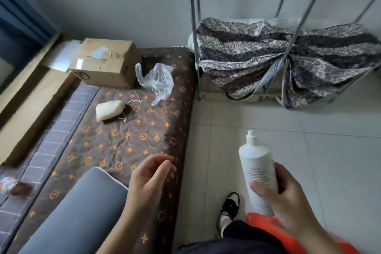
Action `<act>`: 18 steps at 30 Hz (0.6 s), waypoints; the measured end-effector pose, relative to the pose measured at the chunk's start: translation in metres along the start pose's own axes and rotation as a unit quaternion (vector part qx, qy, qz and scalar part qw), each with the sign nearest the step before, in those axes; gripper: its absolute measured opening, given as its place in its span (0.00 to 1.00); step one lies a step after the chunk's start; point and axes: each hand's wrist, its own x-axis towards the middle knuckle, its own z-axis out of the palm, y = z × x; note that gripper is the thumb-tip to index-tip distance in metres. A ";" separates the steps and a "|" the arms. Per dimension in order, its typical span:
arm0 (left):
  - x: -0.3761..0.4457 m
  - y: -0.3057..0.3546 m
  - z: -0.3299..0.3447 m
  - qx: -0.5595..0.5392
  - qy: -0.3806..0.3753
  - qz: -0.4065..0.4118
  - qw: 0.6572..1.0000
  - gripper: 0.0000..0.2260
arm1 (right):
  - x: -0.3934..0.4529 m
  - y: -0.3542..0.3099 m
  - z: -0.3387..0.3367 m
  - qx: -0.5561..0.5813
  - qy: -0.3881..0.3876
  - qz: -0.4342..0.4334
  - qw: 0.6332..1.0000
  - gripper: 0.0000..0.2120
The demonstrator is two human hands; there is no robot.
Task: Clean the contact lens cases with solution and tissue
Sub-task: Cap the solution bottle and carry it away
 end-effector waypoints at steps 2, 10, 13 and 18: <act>0.028 0.009 0.028 -0.003 0.000 -0.003 1.000 0.09 | 0.027 -0.004 -0.020 -0.002 0.004 -0.001 1.000 0.23; 0.108 0.034 0.103 0.017 -0.034 -0.002 0.999 0.08 | 0.103 -0.029 -0.104 -0.008 0.049 -0.001 0.999 0.24; 0.137 0.036 0.131 0.023 -0.047 -0.001 0.999 0.07 | 0.123 -0.032 -0.125 -0.006 0.071 0.004 0.997 0.25; 0.186 0.038 0.165 0.019 -0.092 -0.009 0.996 0.10 | 0.164 -0.033 -0.135 -0.001 0.088 0.021 0.996 0.25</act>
